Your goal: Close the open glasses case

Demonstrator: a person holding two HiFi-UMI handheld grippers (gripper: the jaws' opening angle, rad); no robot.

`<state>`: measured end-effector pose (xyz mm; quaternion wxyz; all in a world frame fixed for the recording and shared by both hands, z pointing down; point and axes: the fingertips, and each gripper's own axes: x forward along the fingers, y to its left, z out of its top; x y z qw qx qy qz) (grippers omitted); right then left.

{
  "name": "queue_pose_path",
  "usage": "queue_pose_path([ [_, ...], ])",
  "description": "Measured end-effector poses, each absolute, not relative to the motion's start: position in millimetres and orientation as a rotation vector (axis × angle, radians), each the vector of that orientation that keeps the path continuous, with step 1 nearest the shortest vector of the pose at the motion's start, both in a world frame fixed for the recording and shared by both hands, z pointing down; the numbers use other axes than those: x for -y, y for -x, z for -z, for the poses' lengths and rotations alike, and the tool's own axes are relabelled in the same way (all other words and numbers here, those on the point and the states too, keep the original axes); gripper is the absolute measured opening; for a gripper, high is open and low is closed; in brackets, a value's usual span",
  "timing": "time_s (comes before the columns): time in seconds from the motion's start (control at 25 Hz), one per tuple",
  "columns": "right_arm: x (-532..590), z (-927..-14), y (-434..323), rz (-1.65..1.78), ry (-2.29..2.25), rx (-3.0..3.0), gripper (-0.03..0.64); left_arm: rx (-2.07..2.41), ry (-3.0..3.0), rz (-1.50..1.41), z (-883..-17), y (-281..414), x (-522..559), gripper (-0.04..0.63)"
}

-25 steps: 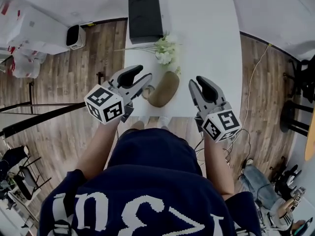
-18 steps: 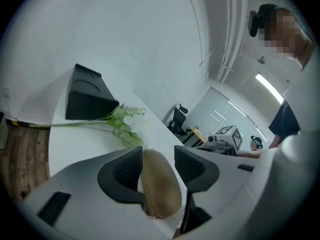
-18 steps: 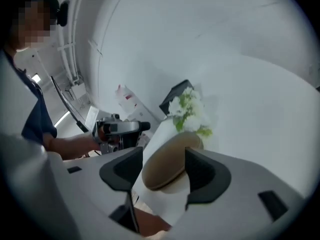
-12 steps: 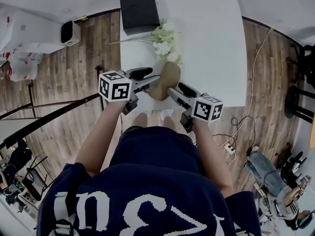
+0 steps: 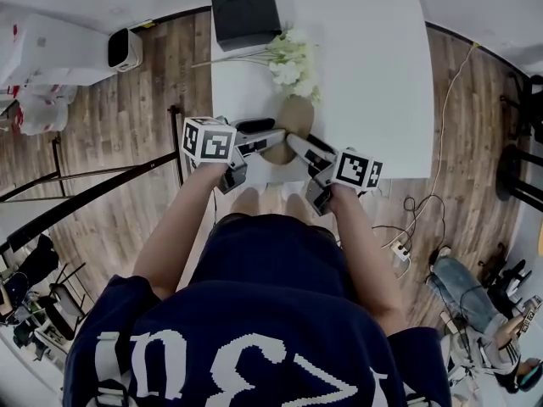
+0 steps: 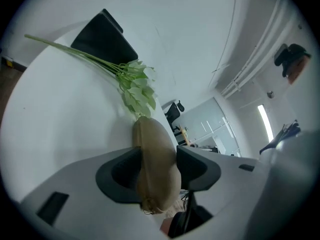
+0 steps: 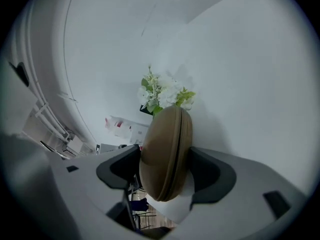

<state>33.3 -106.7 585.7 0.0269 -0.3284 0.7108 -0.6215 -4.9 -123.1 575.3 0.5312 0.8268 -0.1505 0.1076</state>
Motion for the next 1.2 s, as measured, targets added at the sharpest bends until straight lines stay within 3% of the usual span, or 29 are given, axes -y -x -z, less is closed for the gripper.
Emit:
queue_pose_path([
  [0.72,88.3,-588.0,-35.9,1.936,0.901,-2.256,0.267,0.278,-1.874,-0.155,-570.6,13.4,104.3,0.199],
  [1.0,84.6,-573.5,-35.1,1.919,0.734,-2.205,0.261,0.259,-1.842,-0.128,-568.1,10.4,106.6,0.288],
  [1.2,83.9,-552.9,-32.3,1.854,0.595,-2.320,0.259,0.144,-1.800,-0.023,-550.0,2.2,104.0,0.307],
])
